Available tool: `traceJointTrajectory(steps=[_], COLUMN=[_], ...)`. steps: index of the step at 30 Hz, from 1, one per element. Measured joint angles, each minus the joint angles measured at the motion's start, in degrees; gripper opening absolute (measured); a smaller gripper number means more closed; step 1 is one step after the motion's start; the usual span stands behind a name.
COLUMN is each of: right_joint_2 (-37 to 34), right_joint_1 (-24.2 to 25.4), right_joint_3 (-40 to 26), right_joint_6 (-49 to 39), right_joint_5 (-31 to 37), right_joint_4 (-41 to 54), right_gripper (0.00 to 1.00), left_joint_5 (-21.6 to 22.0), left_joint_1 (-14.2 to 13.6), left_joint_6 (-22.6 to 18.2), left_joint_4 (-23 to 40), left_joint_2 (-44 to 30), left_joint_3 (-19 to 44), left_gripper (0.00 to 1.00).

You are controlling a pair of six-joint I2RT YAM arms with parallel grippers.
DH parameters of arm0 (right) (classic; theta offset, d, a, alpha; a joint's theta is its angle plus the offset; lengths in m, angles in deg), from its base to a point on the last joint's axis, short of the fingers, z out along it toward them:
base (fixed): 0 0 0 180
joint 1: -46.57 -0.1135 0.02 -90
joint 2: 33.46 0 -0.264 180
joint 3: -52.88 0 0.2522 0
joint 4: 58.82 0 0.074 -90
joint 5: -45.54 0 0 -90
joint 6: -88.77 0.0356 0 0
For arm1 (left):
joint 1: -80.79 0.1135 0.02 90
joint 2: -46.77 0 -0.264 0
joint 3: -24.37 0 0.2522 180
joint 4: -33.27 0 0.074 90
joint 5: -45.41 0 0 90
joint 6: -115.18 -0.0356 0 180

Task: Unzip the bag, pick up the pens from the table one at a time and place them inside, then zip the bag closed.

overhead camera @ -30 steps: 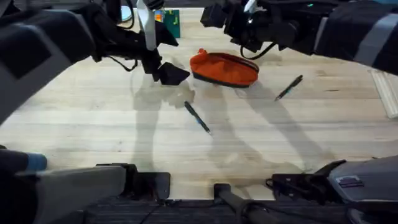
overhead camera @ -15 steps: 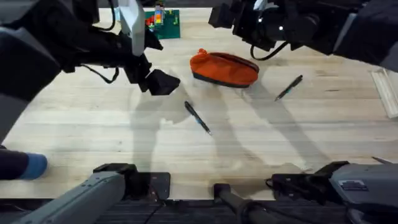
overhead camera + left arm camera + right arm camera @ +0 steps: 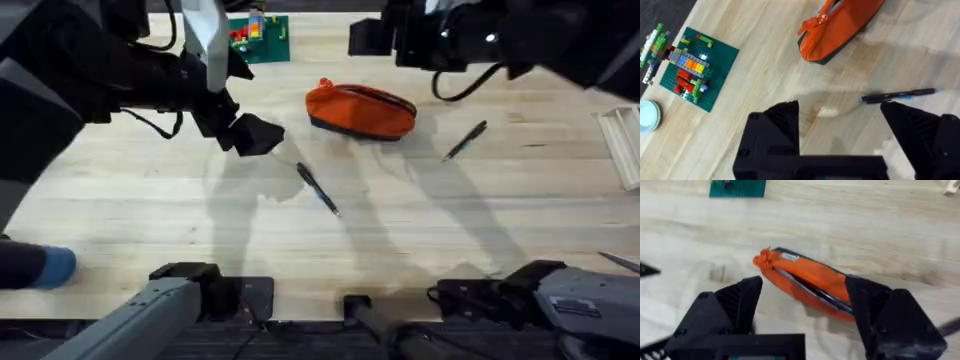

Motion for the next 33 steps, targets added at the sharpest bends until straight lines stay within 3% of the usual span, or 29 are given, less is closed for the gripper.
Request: traceJointTrajectory(steps=[14,25,26,28,32,33], right_joint_2=[-0.45,-4.73,-4.73,-4.73,-4.73,-4.73], right_joint_1=[1.88,1.88,1.87,1.86,1.87,1.86], right_joint_3=[-16.69,-21.73,-21.75,-21.87,-21.93,-21.93], right_joint_6=[-15.52,-26.93,-28.03,-30.20,-33.71,-34.38], right_joint_5=[-0.15,-7.85,-8.34,-9.14,-9.65,-9.68], right_joint_4=[19.28,29.26,29.55,29.36,27.86,27.64], right_gripper=[0.996,0.978,0.937,0.700,0.133,0.056], left_joint_5=[0.00,-0.47,-0.48,-0.48,-0.48,-0.48], left_joint_1=[0.00,0.00,0.00,0.00,0.00,0.00], left_joint_6=[0.20,0.20,0.20,0.20,0.20,0.20], left_joint_4=[-1.48,-1.90,-1.90,-1.95,-2.05,-2.05], left_joint_2=[0.00,0.00,0.00,0.00,0.00,0.00], left_joint_3=[0.00,0.00,0.00,0.00,0.00,0.00], left_gripper=[0.987,0.991,0.991,0.991,0.990,0.991])
